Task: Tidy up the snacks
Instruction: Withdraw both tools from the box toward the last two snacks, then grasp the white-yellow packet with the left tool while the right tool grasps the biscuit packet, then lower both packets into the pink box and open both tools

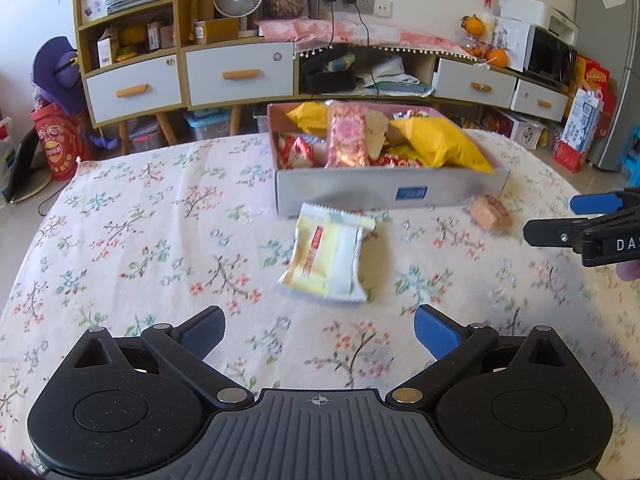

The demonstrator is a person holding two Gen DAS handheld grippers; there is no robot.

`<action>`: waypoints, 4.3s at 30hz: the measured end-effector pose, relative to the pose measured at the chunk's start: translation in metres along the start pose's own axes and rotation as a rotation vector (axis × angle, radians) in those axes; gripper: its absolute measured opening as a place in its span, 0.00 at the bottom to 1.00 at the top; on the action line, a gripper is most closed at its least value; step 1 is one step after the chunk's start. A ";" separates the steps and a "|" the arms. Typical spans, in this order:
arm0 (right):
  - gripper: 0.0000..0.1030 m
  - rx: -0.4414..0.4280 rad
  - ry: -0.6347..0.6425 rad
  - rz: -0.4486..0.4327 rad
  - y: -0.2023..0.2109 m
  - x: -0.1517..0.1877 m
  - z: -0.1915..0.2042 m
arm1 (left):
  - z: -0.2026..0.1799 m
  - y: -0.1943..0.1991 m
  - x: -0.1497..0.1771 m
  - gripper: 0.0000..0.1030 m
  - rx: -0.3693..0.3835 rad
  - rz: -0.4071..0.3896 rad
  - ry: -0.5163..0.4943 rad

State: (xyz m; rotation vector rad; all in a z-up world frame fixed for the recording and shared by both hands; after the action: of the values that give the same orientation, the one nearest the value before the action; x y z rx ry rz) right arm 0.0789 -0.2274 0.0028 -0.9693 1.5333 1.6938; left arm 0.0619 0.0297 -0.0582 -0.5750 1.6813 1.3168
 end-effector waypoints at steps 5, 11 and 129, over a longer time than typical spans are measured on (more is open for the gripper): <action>1.00 -0.031 0.065 -0.004 0.001 0.015 0.006 | 0.002 0.001 0.015 0.98 0.016 -0.011 -0.028; 1.00 -0.059 0.091 0.042 -0.003 0.029 0.006 | 0.002 -0.005 0.026 0.98 0.027 -0.003 -0.053; 0.31 -0.026 -0.270 -0.007 -0.052 -0.068 -0.035 | -0.047 -0.083 -0.107 0.43 0.073 -0.033 0.154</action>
State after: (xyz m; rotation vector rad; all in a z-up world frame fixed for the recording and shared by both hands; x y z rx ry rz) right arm 0.1616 -0.2561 0.0324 -0.7235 1.3324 1.7635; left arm 0.1629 -0.0587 -0.0084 -0.6725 1.8290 1.2086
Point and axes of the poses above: each gripper's, at about its wrist camera, not at the fingertips, and y roughly against the way its jaws point, z to its left, x to its underside, the point moved 2 cm from there along -y, roughly the way its jaws point, and after that the axes turned 12 degrees about -z, right-handed, at the moved point
